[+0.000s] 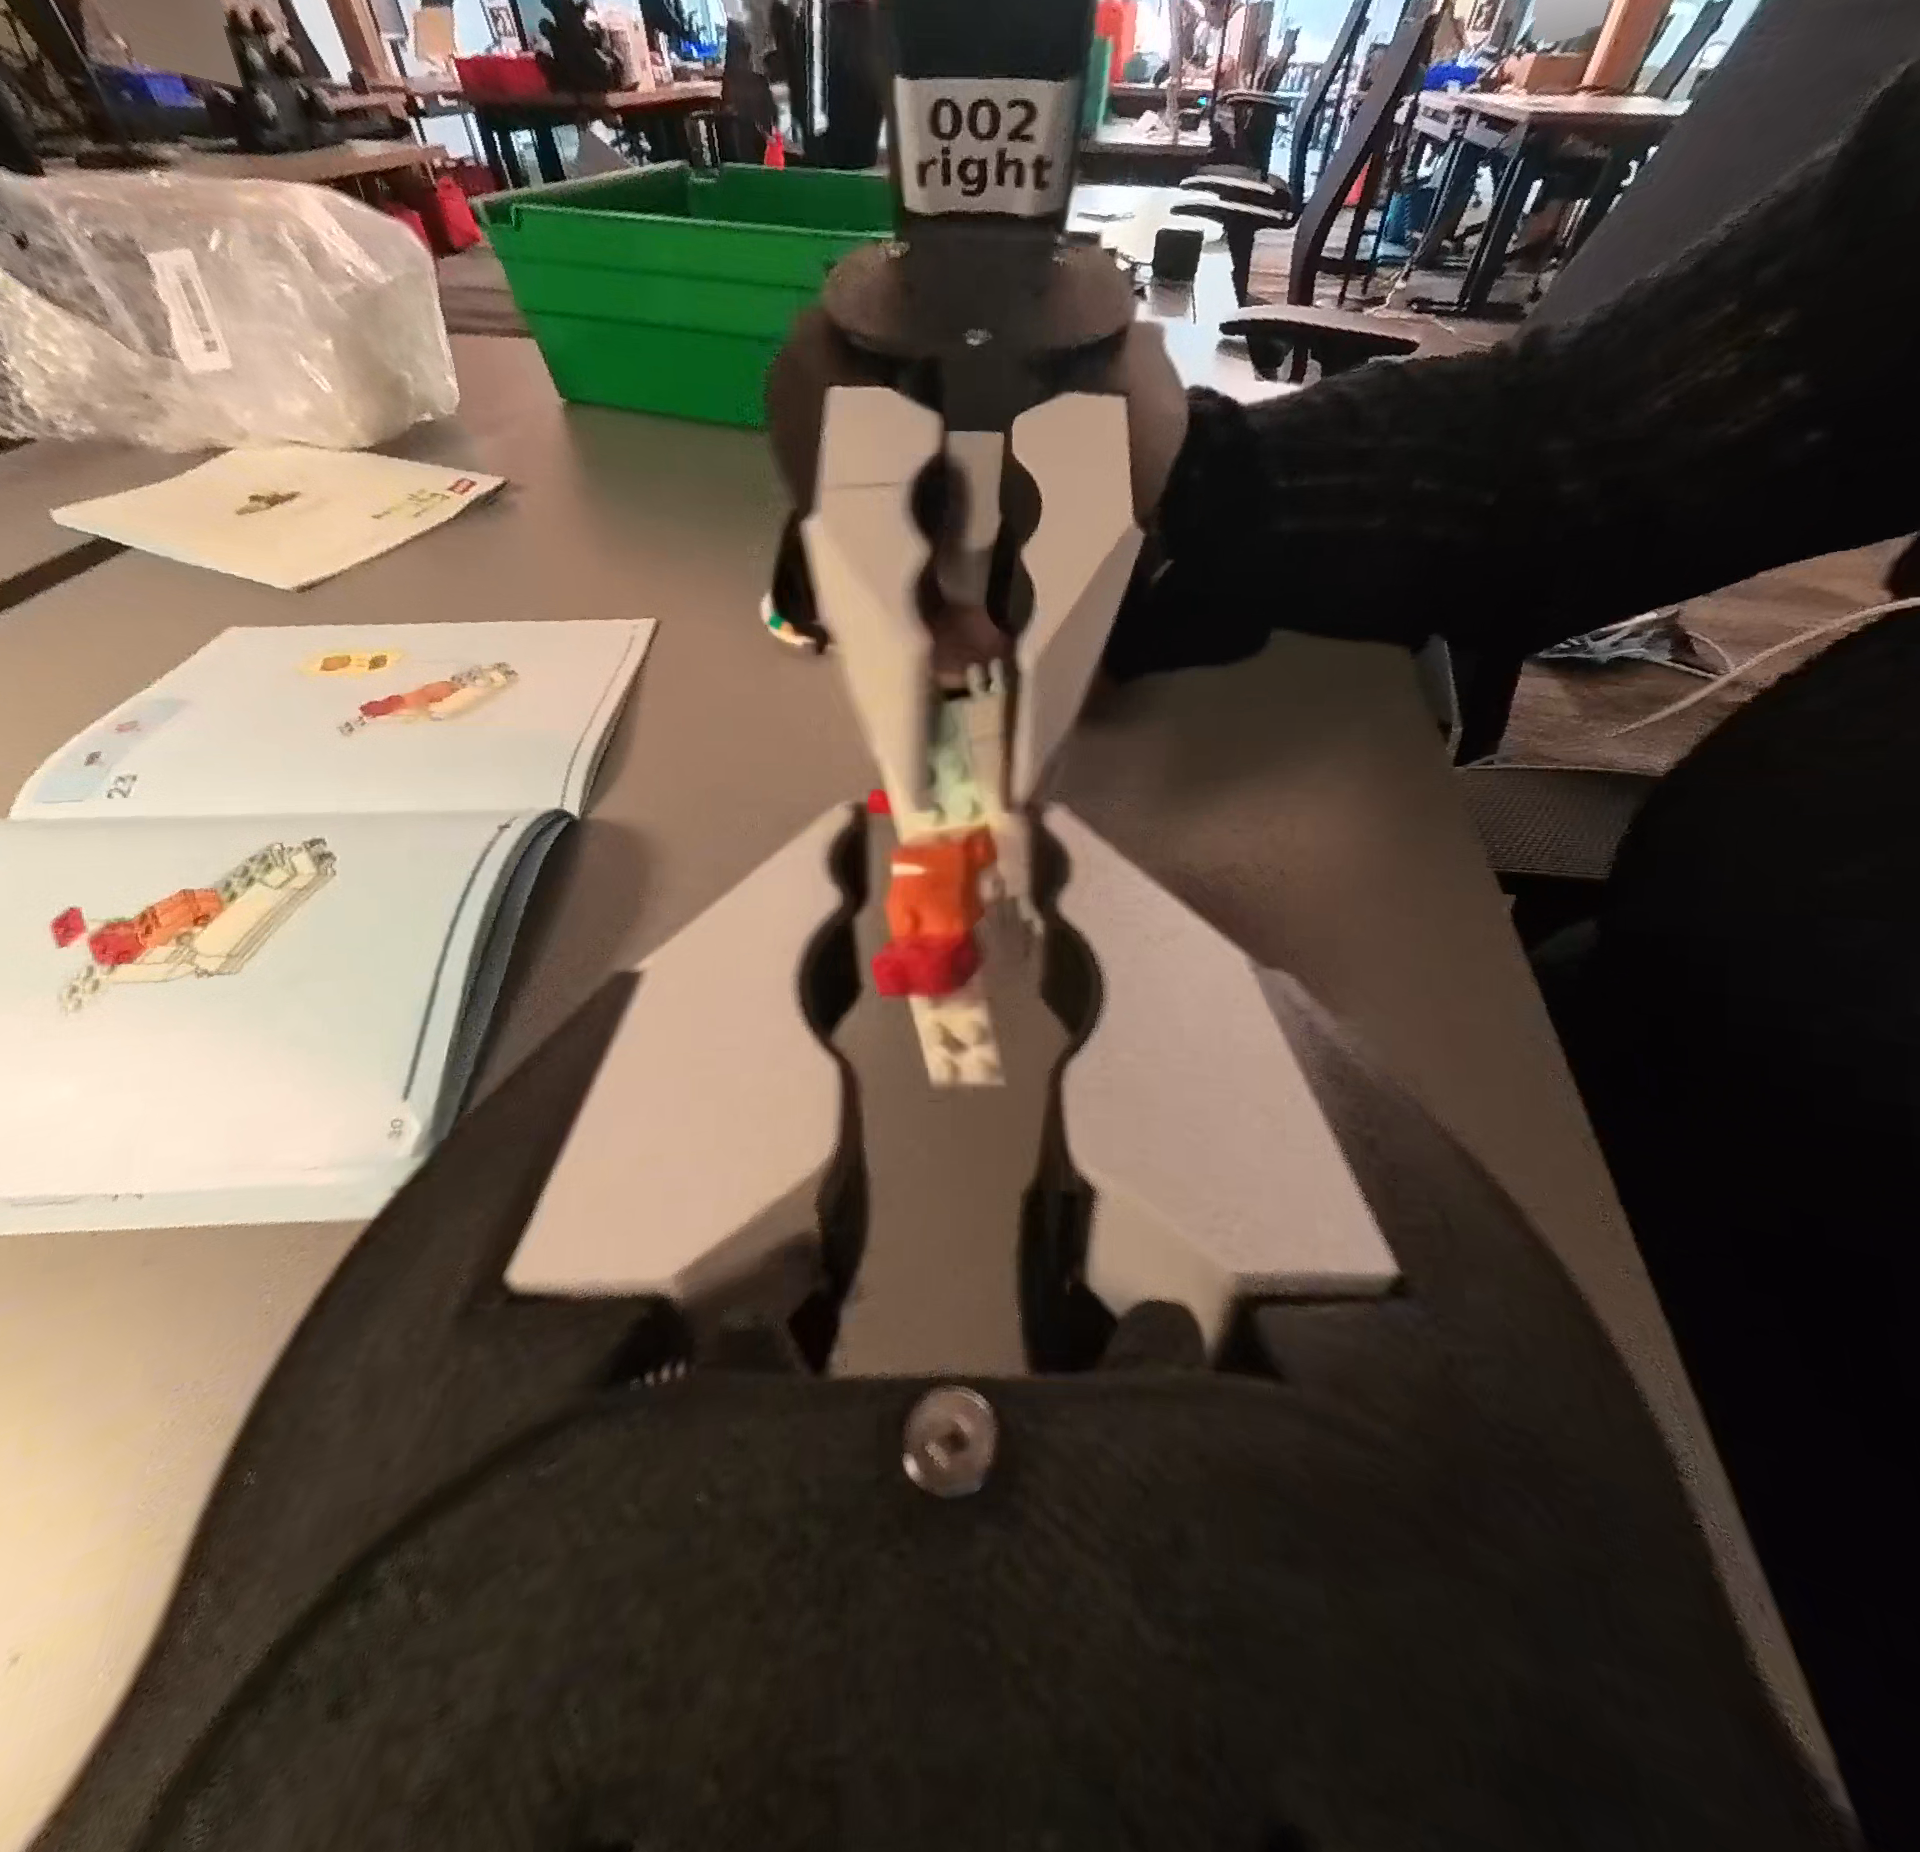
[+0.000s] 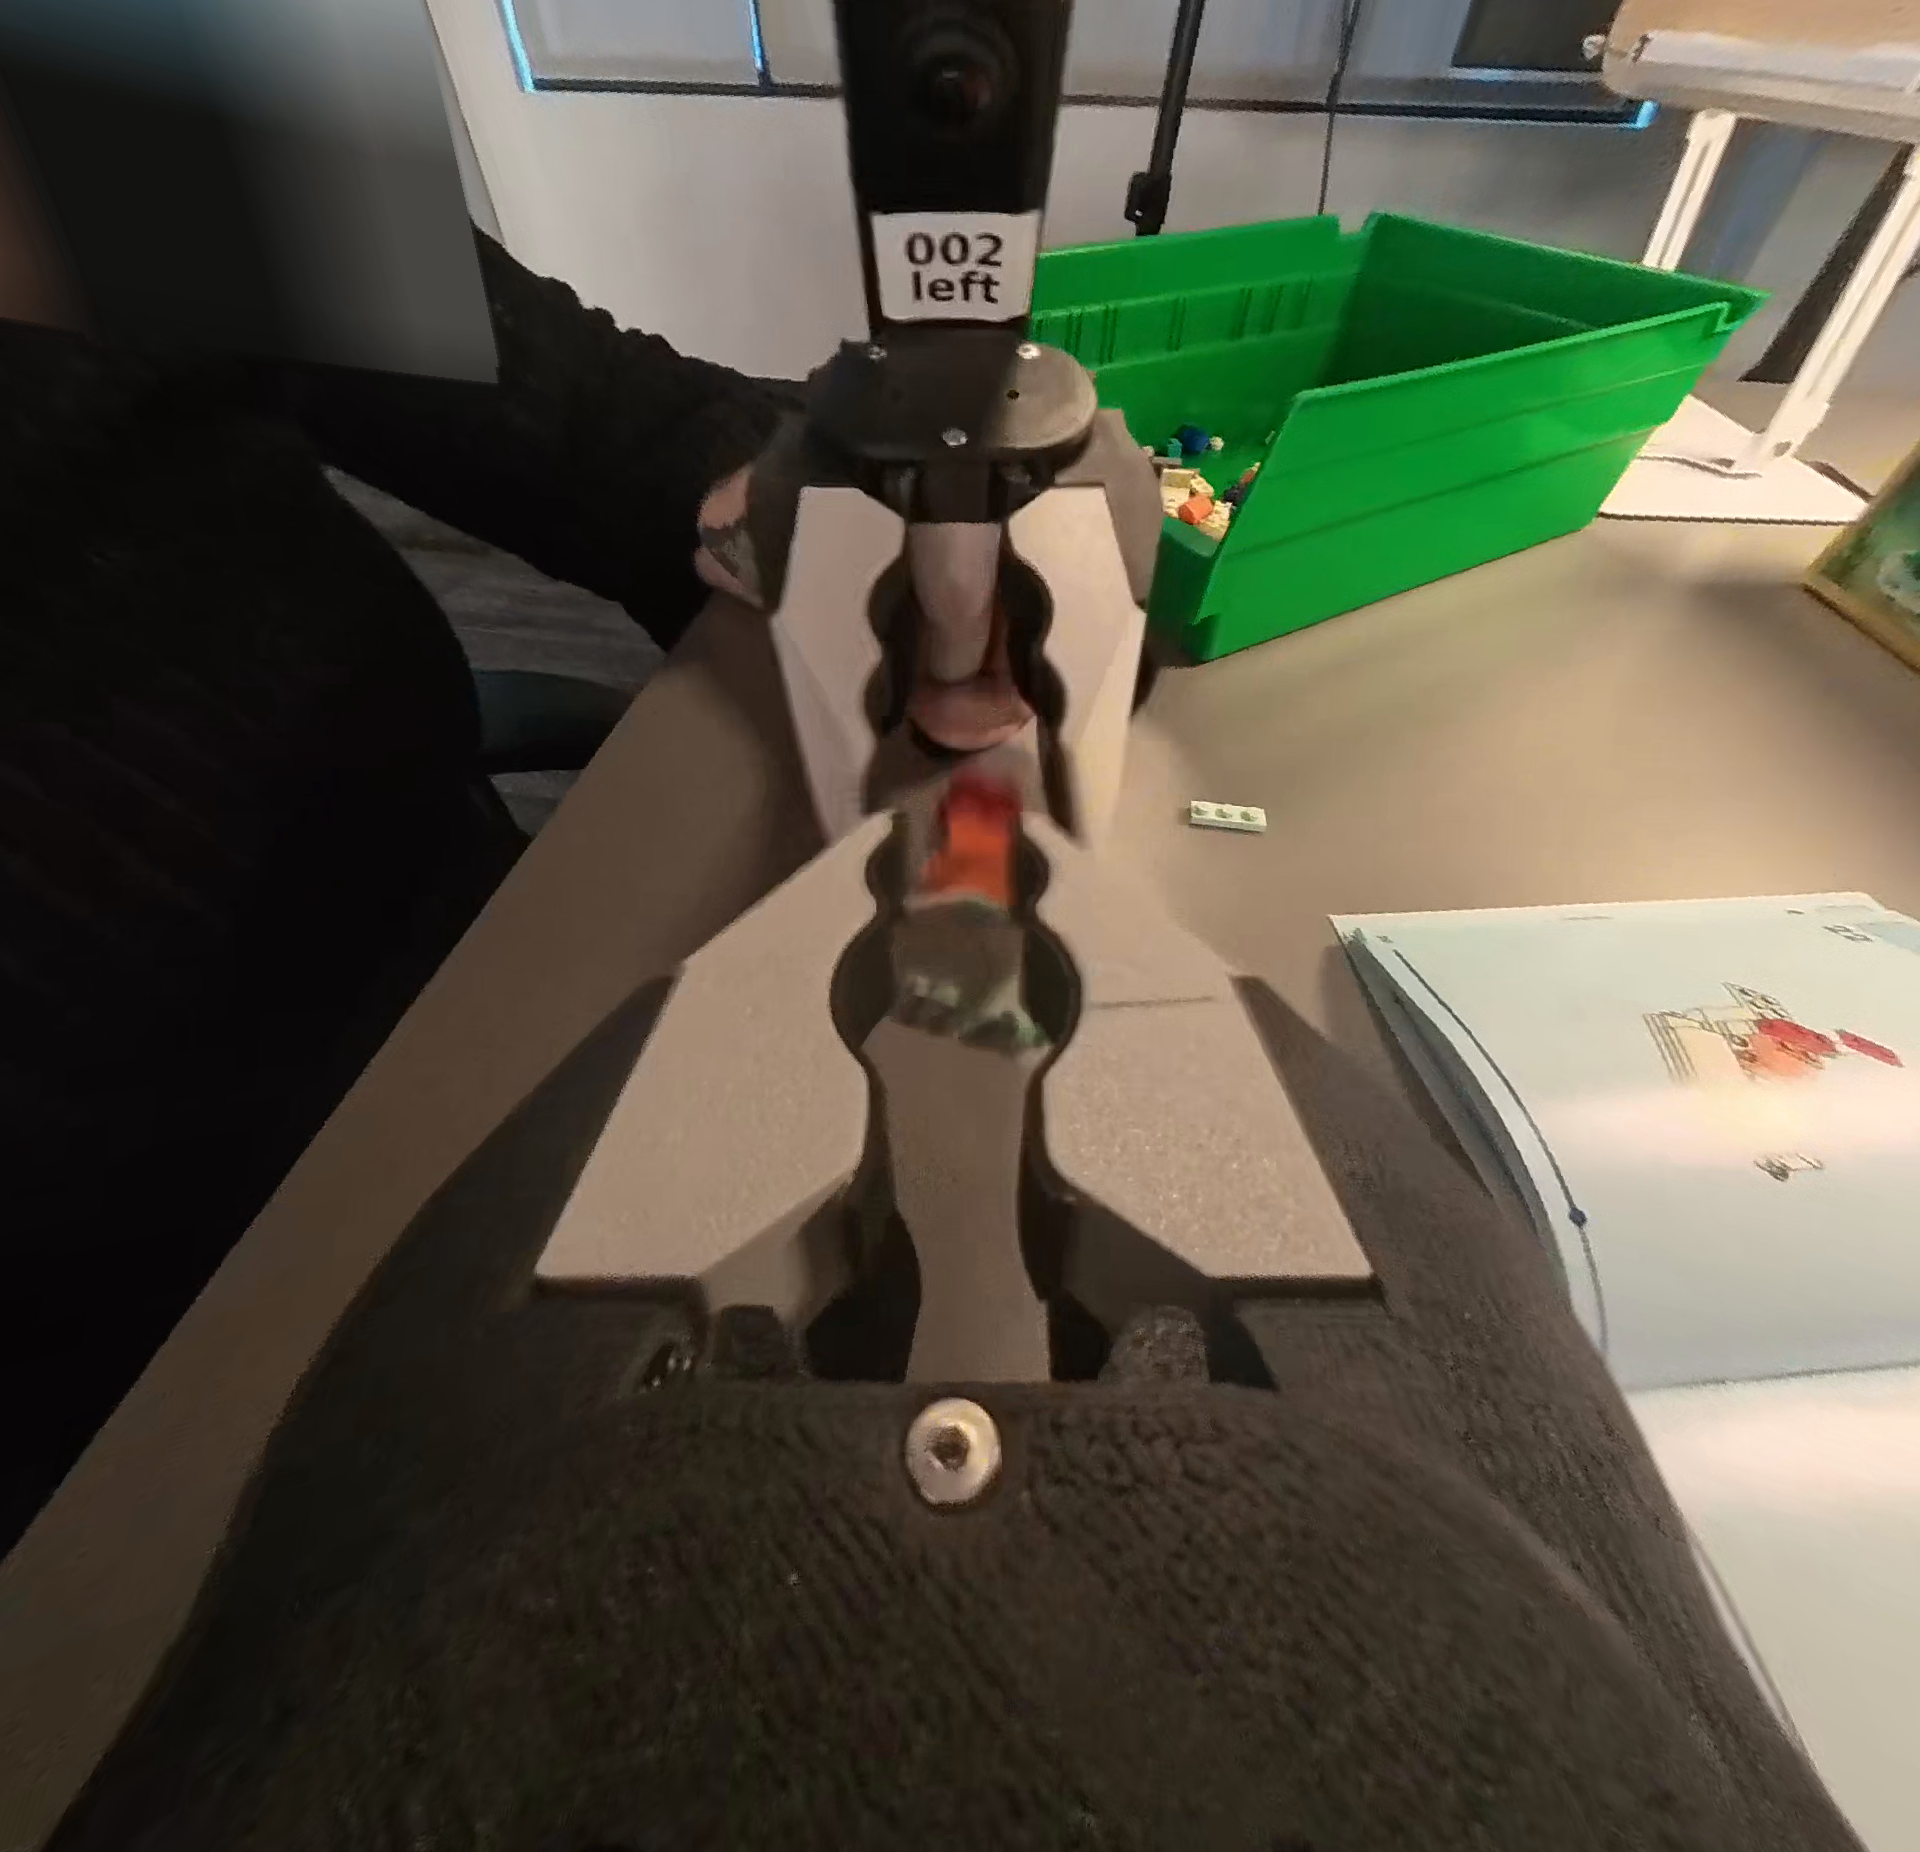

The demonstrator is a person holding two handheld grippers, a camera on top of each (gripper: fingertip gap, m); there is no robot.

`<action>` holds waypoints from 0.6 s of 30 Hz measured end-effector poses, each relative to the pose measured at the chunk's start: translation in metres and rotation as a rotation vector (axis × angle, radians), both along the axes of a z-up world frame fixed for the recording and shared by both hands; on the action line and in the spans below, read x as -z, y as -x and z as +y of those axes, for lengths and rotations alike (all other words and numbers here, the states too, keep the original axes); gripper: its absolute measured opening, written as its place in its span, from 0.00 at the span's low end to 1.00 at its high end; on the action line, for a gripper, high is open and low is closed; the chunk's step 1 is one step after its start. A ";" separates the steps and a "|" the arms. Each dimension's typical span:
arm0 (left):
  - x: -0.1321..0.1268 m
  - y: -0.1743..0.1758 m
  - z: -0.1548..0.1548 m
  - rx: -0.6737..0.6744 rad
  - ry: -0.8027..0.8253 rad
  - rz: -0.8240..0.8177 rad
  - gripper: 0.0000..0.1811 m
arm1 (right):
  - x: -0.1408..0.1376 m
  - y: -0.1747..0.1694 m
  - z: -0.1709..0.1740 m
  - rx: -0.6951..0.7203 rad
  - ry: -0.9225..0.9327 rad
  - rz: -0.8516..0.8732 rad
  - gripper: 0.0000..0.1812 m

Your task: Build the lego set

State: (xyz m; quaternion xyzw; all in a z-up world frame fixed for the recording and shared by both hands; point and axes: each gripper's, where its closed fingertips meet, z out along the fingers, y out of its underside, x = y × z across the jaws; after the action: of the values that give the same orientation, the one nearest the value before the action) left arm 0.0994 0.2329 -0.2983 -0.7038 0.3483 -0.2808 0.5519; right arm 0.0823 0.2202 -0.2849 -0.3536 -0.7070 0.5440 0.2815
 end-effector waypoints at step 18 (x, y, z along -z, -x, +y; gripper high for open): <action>0.003 0.023 0.013 -0.106 -0.011 0.045 0.30 | 0.073 -0.033 0.041 0.119 -0.182 -0.512 0.35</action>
State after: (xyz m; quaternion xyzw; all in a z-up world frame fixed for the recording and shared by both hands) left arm 0.0762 0.2460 -0.3016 -0.7241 0.3245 -0.2335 0.5620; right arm 0.1153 0.2609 -0.3577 -0.4936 -0.7792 0.3536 0.1558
